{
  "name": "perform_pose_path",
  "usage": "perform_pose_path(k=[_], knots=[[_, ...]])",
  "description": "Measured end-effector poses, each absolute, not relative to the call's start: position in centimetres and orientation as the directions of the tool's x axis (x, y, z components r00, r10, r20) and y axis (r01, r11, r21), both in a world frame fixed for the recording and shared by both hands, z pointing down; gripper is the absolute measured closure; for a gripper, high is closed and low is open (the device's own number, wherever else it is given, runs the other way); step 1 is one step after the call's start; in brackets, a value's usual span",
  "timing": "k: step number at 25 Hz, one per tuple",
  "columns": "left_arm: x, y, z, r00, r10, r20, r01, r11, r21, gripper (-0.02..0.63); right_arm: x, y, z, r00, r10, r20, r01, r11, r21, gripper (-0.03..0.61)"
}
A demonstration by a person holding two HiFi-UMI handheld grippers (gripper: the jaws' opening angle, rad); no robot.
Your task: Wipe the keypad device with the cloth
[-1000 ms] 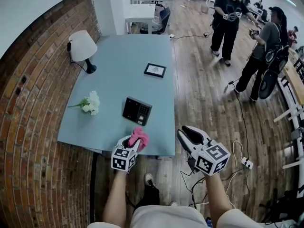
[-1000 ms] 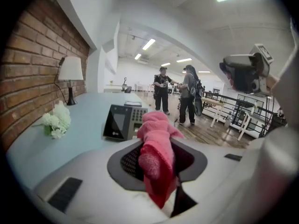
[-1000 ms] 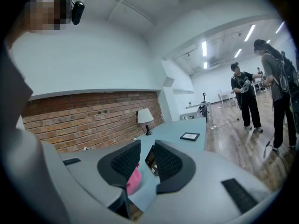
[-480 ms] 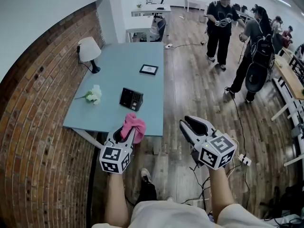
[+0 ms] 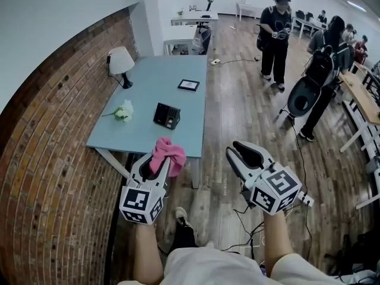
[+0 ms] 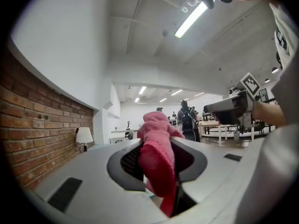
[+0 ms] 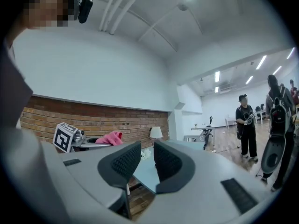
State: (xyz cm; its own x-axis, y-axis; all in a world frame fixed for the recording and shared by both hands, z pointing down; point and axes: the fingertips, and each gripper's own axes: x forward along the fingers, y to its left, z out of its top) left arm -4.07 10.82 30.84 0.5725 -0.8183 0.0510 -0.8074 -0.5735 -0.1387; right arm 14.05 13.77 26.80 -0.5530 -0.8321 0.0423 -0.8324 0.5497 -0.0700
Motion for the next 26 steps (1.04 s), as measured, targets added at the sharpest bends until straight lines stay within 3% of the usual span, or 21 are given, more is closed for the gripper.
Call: perform_pose_path(k=[8, 26], knots=[[-3.3, 15.3, 28.1, 0.582, -0.813, 0.006, -0.796, -0.571, -0.202, 0.472, 14.8, 15.8, 26.6, -0.499, -0.864, 0.066, -0.866, 0.500, -0.001, 0.506], [-3.7, 16.1, 28.5, 0.581, -0.813, 0.042, -0.791, -0.577, -0.203, 0.472, 13.6, 16.0, 27.6, -0.511, -0.854, 0.093, -0.858, 0.513, -0.003, 0.506]])
